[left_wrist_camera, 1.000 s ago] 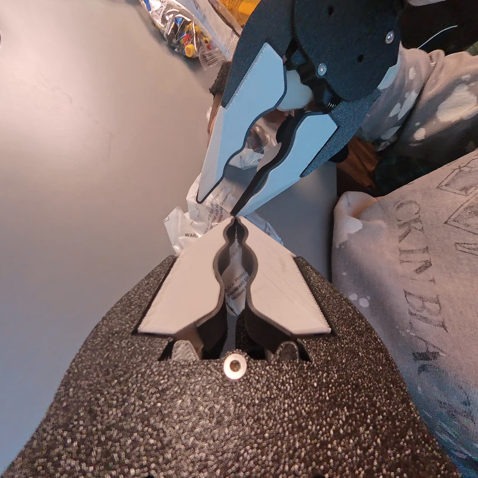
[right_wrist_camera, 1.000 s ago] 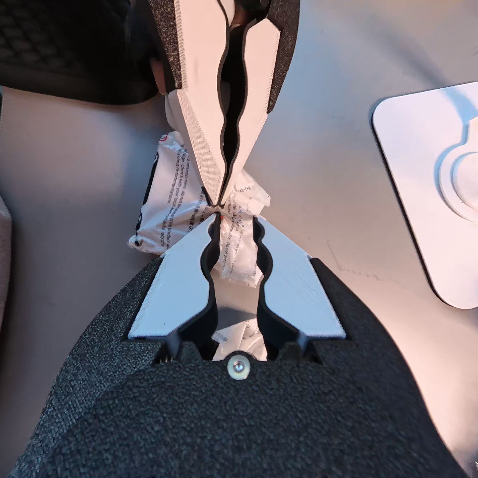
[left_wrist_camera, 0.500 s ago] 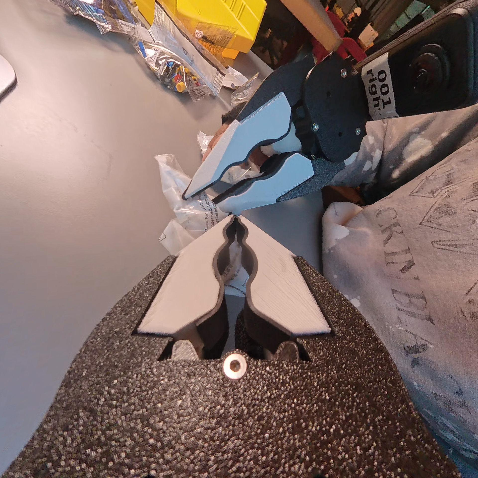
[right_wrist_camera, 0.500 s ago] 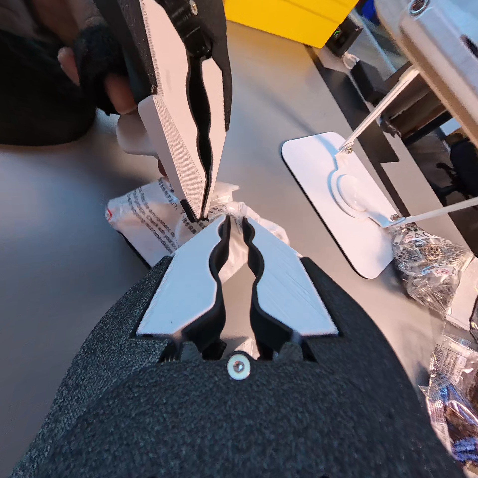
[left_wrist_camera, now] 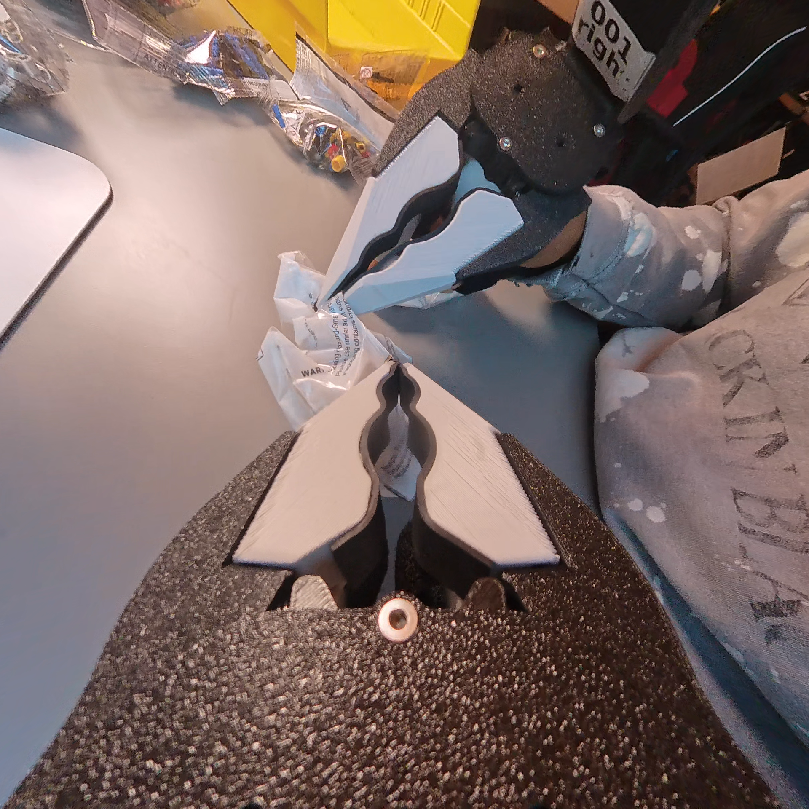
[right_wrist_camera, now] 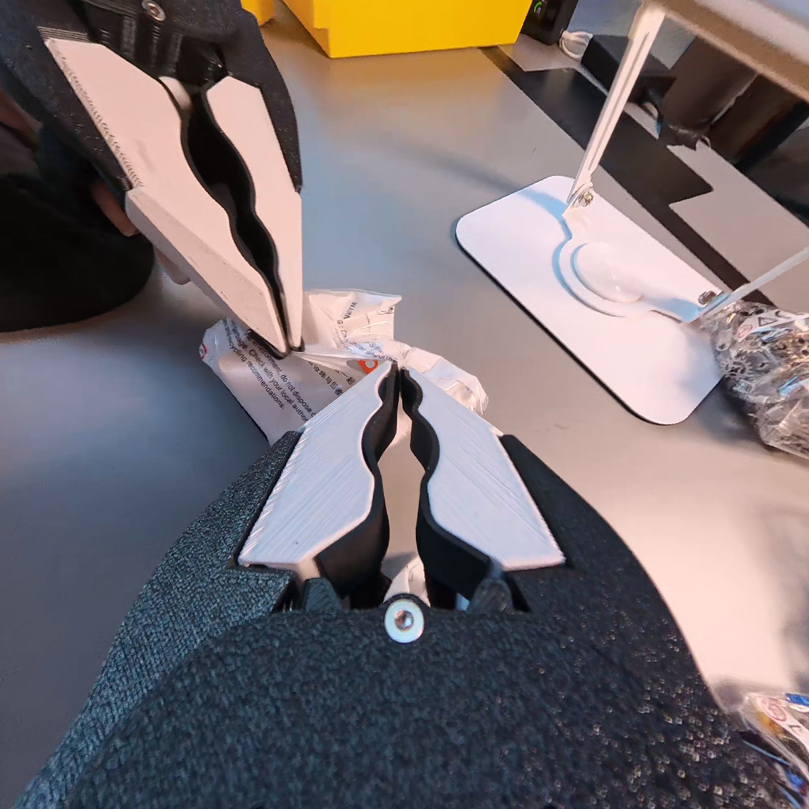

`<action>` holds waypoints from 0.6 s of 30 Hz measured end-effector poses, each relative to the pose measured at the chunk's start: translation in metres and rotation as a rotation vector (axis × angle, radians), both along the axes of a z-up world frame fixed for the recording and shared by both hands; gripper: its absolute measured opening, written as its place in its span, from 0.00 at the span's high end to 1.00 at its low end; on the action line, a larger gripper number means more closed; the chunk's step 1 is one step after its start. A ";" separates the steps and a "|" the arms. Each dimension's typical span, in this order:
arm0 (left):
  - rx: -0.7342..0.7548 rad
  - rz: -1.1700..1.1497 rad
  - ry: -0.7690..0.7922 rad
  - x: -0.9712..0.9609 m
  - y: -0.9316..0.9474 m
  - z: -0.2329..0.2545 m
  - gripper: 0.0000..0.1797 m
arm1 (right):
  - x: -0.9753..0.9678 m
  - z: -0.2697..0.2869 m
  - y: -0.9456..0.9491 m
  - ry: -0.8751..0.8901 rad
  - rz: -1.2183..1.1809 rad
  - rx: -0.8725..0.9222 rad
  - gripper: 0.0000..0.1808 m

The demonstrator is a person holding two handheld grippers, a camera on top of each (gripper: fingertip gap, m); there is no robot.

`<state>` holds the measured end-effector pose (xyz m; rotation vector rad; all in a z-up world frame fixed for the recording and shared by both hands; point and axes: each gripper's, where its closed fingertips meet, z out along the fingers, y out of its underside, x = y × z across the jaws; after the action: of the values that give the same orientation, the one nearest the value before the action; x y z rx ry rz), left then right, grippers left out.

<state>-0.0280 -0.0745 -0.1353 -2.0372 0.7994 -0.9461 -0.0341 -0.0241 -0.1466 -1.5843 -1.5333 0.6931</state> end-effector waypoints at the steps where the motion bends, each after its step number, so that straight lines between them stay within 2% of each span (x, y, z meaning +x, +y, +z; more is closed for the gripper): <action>1: 0.000 -0.001 0.008 0.000 -0.001 -0.003 1.00 | 0.002 -0.003 0.002 -0.002 -0.010 -0.011 1.00; 3: -0.020 -0.040 -0.002 0.003 -0.010 -0.005 1.00 | 0.009 -0.004 0.012 -0.005 -0.074 -0.007 1.00; 4: -0.061 -0.181 -0.035 0.013 -0.037 -0.003 1.00 | 0.031 -0.005 0.050 -0.068 -0.216 0.148 1.00; 5: -0.047 -0.223 0.009 0.015 -0.052 -0.010 1.00 | 0.048 -0.001 0.067 -0.020 -0.275 0.031 1.00; 6: 0.005 -0.164 0.088 0.009 -0.047 -0.019 1.00 | 0.044 0.013 0.048 0.061 -0.185 -0.108 1.00; 7: 0.074 -0.021 0.097 -0.004 -0.023 -0.012 1.00 | 0.036 0.016 0.022 -0.027 -0.083 0.015 1.00; 8: 0.120 0.073 0.027 -0.016 -0.004 0.011 1.00 | 0.023 0.020 -0.006 -0.059 0.012 0.095 1.00; 9: 0.157 0.118 -0.019 -0.024 0.008 0.033 1.00 | 0.012 0.032 -0.022 -0.022 0.053 0.076 1.00; 10: 0.181 0.109 -0.028 -0.023 0.011 0.048 1.00 | 0.009 0.041 -0.016 -0.006 0.021 0.071 1.00; 12: 0.212 0.106 0.006 -0.019 0.017 0.062 0.90 | 0.010 0.046 0.004 0.006 -0.040 0.034 1.00; 13: 0.220 0.119 0.009 -0.017 0.020 0.065 0.89 | 0.009 0.048 0.005 0.026 -0.040 -0.001 1.00; 18: 0.178 0.218 0.070 -0.006 0.029 0.049 0.84 | 0.000 0.042 -0.009 0.032 0.009 -0.071 1.00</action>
<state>-0.0343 -0.0450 -0.0866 -1.9631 0.6567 -0.6618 -0.0344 -0.0329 -0.1047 -1.6111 -1.5083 0.7824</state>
